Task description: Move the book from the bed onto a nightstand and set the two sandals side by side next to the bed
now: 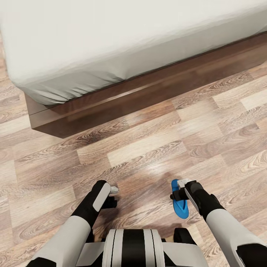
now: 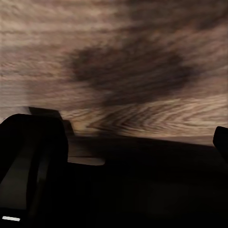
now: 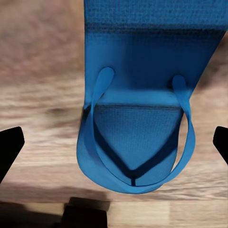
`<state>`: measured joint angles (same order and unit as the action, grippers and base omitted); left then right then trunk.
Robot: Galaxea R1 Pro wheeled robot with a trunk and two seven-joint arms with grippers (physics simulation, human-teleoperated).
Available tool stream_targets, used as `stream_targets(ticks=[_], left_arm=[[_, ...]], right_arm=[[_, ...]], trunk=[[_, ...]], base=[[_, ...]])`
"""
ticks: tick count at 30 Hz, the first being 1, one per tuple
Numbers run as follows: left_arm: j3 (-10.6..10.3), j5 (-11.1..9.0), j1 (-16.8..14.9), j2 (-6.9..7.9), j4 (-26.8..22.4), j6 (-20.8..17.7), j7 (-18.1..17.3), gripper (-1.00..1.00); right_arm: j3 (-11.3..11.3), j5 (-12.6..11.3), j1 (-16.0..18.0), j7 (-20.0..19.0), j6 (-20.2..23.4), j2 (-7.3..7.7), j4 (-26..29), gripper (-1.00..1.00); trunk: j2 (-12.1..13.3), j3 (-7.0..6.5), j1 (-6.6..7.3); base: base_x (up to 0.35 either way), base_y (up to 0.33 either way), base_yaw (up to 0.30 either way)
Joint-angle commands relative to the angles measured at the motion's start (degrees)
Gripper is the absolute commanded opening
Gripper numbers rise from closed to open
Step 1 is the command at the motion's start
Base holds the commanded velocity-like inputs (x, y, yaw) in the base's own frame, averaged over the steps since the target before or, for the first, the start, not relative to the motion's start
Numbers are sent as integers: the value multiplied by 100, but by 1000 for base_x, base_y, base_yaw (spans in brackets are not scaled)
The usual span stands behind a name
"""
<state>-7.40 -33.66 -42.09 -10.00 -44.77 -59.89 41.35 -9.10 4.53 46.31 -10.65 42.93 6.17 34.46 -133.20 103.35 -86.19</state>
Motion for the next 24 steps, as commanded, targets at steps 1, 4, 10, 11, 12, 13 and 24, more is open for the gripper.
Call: stream_targets(ticks=[1, 4, 10, 11, 12, 13, 24], left_arm=[[-7, -53, -1, 0, -5, -11, 56, 100], [-7, -53, -1, 0, -5, -11, 57, 100], [-7, -53, -1, 0, -5, -11, 57, 100], [-7, -53, -1, 0, -5, -11, 57, 100], [-7, -53, -1, 0, -5, -11, 57, 100], [-7, -53, -1, 0, -5, -11, 57, 100], [-7, -53, -1, 0, -5, -11, 55, 100]], right_arm=[[-24, 50, 1, -31, 24, 6, 9, 100], [-26, 58, 1, -19, 23, 10, 9, 100], [-35, 71, 1, 3, 27, 22, 14, 100], [-37, 73, 1, 10, 28, 26, 15, 100], [-37, 73, 1, 10, 28, 26, 15, 100], [-40, 75, 1, 15, 29, 28, 15, 100], [-37, 82, 1, 33, 26, 54, 17, 100]], trunk=[[-1, 3, 1], [-1, 3, 1], [-1, 3, 1], [-1, 3, 1], [-1, 3, 1], [-1, 3, 1], [-1, 3, 1]], base=[[0, 0, 0], [0, 0, 0], [0, 0, 0], [0, 0, 0], [0, 0, 0], [0, 0, 0], [0, 0, 0]])
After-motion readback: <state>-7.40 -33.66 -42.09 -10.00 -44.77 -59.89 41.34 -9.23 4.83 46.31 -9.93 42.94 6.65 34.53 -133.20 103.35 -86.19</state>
